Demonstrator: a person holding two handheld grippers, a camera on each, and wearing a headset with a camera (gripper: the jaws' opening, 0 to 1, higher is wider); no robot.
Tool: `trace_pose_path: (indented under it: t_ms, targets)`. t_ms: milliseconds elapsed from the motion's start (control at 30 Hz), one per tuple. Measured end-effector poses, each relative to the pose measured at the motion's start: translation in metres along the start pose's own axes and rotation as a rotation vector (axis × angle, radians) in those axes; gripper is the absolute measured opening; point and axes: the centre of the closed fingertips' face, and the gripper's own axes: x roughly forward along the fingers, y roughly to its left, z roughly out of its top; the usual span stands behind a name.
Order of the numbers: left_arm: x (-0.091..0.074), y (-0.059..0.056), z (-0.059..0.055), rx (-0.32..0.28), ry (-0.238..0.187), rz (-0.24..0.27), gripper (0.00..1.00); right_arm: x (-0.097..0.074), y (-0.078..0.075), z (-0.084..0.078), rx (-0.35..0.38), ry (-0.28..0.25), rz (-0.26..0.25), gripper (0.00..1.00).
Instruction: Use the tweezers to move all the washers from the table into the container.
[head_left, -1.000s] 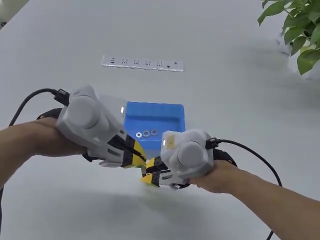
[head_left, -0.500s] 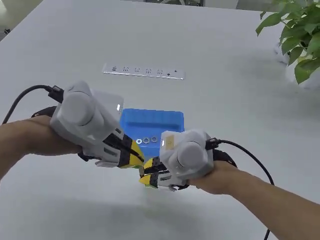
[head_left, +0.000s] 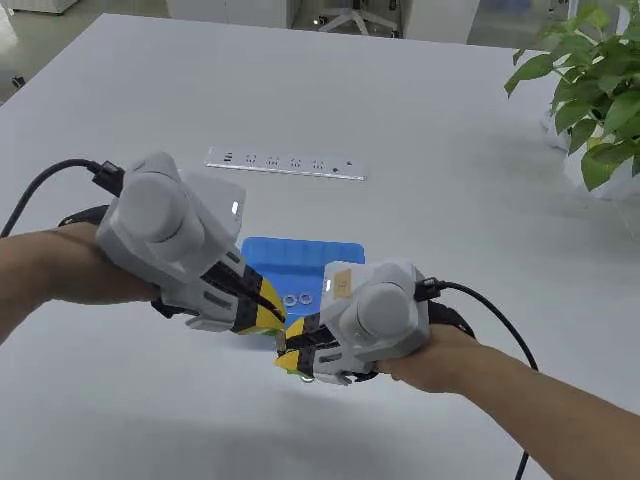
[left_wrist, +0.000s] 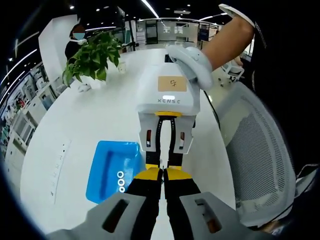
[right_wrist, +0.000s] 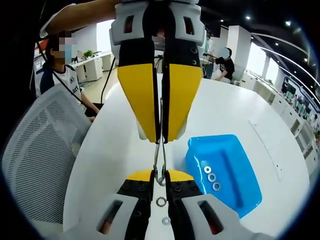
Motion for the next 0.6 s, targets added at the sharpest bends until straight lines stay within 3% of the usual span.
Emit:
trace_pose_path:
  t_ms: [600]
  targets:
    - [-0.009,0.032,0.018,0.048,-0.003,0.017,0.05,-0.016,-0.037,0.010,-0.020,-0.009,-0.057,0.11]
